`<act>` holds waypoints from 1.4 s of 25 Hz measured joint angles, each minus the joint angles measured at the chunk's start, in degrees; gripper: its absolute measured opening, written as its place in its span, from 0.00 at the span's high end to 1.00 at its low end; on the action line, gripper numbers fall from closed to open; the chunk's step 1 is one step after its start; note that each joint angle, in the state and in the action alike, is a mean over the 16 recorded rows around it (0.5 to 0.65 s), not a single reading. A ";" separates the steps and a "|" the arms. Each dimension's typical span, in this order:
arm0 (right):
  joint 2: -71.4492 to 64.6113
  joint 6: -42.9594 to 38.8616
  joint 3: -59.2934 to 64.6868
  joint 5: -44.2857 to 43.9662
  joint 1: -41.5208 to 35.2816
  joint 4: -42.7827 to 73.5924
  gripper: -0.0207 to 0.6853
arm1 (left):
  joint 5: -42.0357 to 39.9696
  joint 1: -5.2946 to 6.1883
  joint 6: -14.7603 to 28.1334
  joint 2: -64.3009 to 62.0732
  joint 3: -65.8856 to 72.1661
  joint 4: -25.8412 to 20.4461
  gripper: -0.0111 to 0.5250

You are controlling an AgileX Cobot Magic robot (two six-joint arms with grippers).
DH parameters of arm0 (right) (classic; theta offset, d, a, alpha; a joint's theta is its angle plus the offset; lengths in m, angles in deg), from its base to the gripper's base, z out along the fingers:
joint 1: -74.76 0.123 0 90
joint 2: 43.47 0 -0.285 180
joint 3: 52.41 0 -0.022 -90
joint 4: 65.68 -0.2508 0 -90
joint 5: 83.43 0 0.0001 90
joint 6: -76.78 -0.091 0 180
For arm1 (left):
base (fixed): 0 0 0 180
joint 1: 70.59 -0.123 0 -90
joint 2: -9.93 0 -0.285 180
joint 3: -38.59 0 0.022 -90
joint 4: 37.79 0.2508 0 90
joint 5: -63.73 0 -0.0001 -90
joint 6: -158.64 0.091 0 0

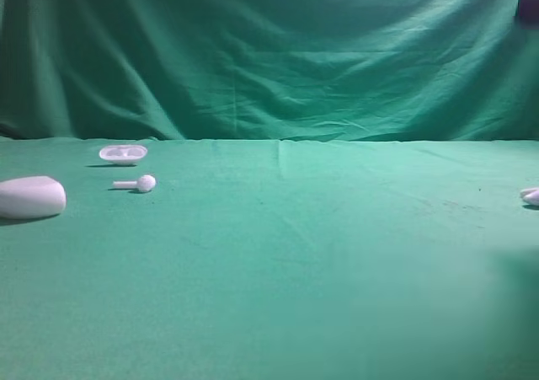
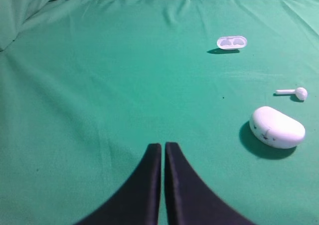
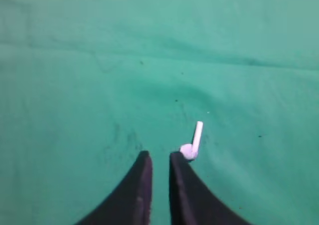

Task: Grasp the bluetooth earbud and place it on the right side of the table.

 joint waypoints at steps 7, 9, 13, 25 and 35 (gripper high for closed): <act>19.53 0.03 6.24 -2.12 0.03 -1.35 0.97 | 0.00 0.00 0.00 0.00 0.00 0.00 0.98; 25.30 0.03 8.97 -1.68 0.03 -1.39 0.97 | 0.00 0.00 0.00 0.00 0.00 0.00 0.98; 36.43 -0.51 14.93 0.49 0.03 -1.41 0.97 | 0.00 0.00 0.00 0.00 0.00 0.00 0.98; 55.24 -2.51 24.14 5.89 0.03 -0.82 0.97 | 0.00 0.00 0.00 0.00 0.00 0.00 0.98; 58.65 -4.36 30.72 11.50 -0.49 7.53 0.95 | 0.00 0.00 0.00 0.00 0.00 0.00 0.98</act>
